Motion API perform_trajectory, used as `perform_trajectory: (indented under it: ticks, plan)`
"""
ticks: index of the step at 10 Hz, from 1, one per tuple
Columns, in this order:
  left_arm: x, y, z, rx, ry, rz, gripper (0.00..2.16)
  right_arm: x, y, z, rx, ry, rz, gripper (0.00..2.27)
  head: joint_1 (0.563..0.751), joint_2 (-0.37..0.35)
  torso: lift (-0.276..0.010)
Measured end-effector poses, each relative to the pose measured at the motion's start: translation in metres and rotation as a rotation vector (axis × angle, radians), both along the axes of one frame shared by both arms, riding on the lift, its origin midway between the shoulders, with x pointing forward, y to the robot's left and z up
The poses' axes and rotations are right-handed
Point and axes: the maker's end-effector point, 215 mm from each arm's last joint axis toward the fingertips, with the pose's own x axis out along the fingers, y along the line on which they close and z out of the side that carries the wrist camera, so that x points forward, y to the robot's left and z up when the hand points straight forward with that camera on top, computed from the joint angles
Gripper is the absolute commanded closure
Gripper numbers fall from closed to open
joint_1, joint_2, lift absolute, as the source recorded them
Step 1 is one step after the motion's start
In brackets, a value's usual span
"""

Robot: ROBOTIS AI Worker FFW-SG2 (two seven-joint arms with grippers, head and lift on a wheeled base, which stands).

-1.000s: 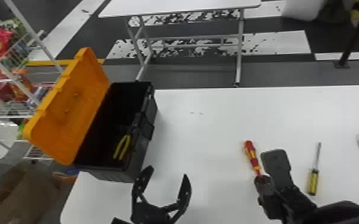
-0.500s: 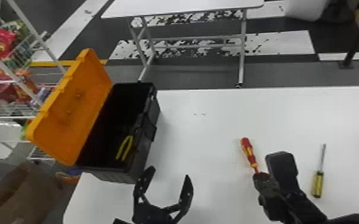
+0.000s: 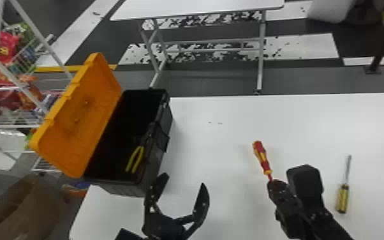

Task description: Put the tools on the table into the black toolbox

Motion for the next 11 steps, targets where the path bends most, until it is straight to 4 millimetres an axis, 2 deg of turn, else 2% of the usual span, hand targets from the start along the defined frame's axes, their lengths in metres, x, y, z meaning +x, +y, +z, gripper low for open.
perform_trajectory:
  ticks: [2,4,5,7,11]
  plan:
    - [0.008,-0.008,0.007,-0.035,0.031,-0.037,0.06,-0.003,0.008,0.015,0.037,-0.05,0.022,2.24,0.695,0.276,-0.075]
    - [0.013,-0.024,0.022,-0.096,0.047,-0.093,0.07,-0.004,0.019,0.034,0.075,-0.114,0.049,2.24,0.695,0.268,-0.075]
    - [0.016,-0.033,0.024,-0.123,0.078,-0.128,0.07,-0.005,0.025,0.042,0.096,-0.14,0.065,2.24,0.695,0.262,-0.075]
    - [0.021,-0.048,0.021,-0.169,0.157,-0.188,0.07,-0.009,0.037,0.057,0.142,-0.188,0.098,2.24,0.695,0.256,-0.075]
    - [0.028,-0.055,0.013,-0.314,0.374,-0.305,0.07,-0.022,0.05,0.072,0.196,-0.233,0.142,2.24,0.695,0.265,-0.075]
